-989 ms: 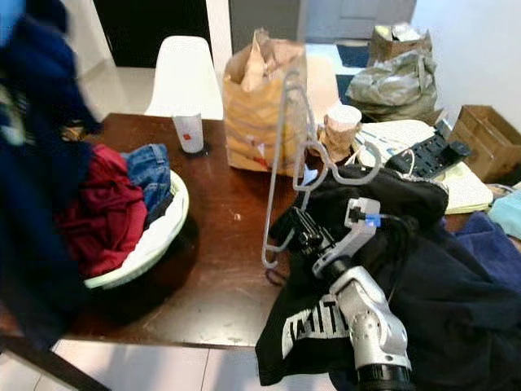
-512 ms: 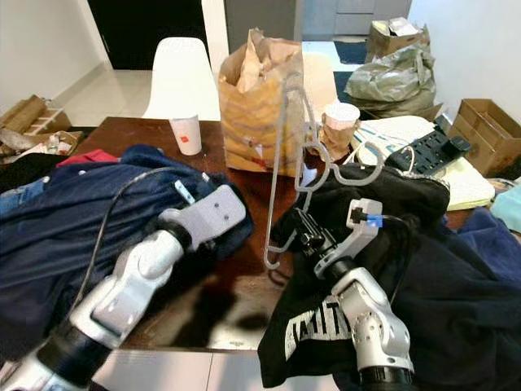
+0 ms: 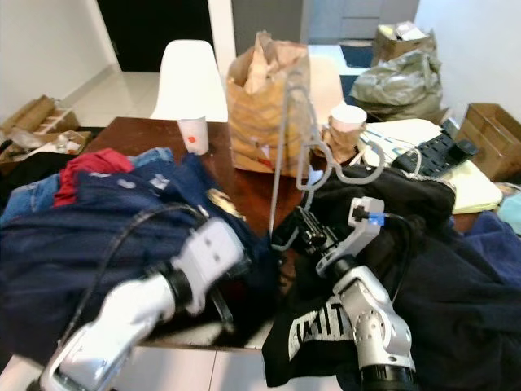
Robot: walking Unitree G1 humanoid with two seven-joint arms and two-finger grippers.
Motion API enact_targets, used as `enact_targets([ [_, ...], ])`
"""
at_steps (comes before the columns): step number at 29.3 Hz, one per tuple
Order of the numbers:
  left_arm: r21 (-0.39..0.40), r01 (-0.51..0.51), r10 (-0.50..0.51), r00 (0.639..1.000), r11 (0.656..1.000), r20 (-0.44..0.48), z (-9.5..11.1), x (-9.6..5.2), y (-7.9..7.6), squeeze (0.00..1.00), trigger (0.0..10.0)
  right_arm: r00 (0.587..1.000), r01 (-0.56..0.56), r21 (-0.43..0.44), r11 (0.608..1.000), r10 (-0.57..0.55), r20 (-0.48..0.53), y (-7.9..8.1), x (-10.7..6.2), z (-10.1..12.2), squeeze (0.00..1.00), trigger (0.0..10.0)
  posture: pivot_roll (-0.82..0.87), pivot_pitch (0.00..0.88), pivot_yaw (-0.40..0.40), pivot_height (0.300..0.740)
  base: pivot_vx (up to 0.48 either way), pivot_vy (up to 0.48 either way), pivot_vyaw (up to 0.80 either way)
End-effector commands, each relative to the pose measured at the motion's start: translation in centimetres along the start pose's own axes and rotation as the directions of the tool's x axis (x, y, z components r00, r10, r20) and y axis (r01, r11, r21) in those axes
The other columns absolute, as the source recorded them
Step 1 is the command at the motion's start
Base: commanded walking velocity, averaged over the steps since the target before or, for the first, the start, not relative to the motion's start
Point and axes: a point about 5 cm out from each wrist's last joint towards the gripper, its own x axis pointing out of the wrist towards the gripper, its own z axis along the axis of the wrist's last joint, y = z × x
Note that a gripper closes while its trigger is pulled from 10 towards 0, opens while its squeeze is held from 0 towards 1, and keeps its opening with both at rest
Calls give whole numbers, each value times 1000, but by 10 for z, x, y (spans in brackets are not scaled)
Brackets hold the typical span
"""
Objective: Hang hanger
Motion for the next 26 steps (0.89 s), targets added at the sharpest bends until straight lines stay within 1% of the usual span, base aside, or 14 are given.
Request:
enact_targets([
  [1, -39, 51, -52, 999, 998, -5, 1, -5, -6, 0, 10000, 1000, 7, 8, 1000, -7, -12, -2, -1, -2, 0, 10000, -5, 78, 9, 740, 0, 0, 0],
  [8, -63, 41, -47, 994, 997, -100, -11, -27, 2, 0, 10000, 1000, 6, 9, 1000, -6, -15, -1, -1, -2, 0, 10000, -4, 79, 6, 740, 0, 0, 0],
  [9, -72, 18, -27, 993, 997, -118, -12, -33, 8, 216, 10000, 1000, 6, 9, 1000, -6, -16, -2, -1, -2, 0, 10000, -4, 81, 6, 740, 0, 0, 0],
  [10, -83, -1, -9, 992, 997, -125, -11, -39, 14, 1000, 10000, 1000, 6, 9, 1000, -6, -17, -2, -1, -1, 0, 10000, -4, 81, 6, 740, 0, 0, 0],
  [16, -81, -60, 51, 993, 995, -111, -2, -52, 30, 1000, 10000, 1000, 7, 8, 1000, -7, -18, -2, -1, -1, 0, 10000, -7, 85, 6, 740, 0, 0, 0],
  [17, -61, -157, 153, 985, 986, -79, 7, -63, 49, 1000, 10000, 1000, 7, 8, 1000, -7, -19, -2, -1, -1, 0, 10000, -6, 85, 4, 740, 0, 0, 0],
  [18, -61, -157, 153, 985, 986, -79, 7, -63, 49, 1000, 10000, 1000, 7, 8, 1000, -7, -19, -2, -1, -1, 0, 10000, -6, 85, 4, 740, 0, 0, 0],
  [19, -50, -299, 297, 954, 953, -34, 18, -77, 74, 1000, 10000, 1000, 7, 7, 1000, -7, -20, -2, -1, -1, 0, 10000, -5, 88, 3, 740, 0, 0, 0],
  [20, -50, -299, 297, 954, 953, -34, 18, -77, 74, 1000, 10000, 1000, 7, 7, 1000, -7, -20, -2, -1, -1, 0, 10000, -5, 88, 3, 740, 0, 0, 0],
  [21, -47, -444, 445, 895, 895, 23, 31, -95, 99, 1000, 10000, 1000, 8, 6, 1000, -8, -22, -3, -1, -1, 0, 10000, -2, 89, -1, 740, 0, 0, 0],
  [22, -47, -444, 445, 895, 895, 23, 31, -95, 99, 1000, 10000, 1000, 8, 6, 1000, -8, -22, -3, -1, -1, 0, 10000, -2, 89, -1, 740, 0, 0, 0],
  [24, -124, -673, 685, 719, 729, 120, 47, -131, 137, 1000, 10000, 1000, 7, 4, 1000, -7, -26, -3, -1, -1, 0, 10000, -2, 91, -4, 740, 0, 0, 0],
  [25, -162, -737, 755, 642, 656, 133, 47, -144, 148, 1000, 10000, 1000, 6, 3, 1000, -6, -27, -3, -1, -1, 0, 10000, -1, 90, -5, 740, 0, 0, 0],
  [26, -162, -737, 755, 642, 656, 133, 47, -144, 148, 1000, 10000, 1000, 6, 3, 1000, -6, -27, -3, -1, -1, 0, 10000, -1, 90, -5, 740, 0, 0, 0],
])
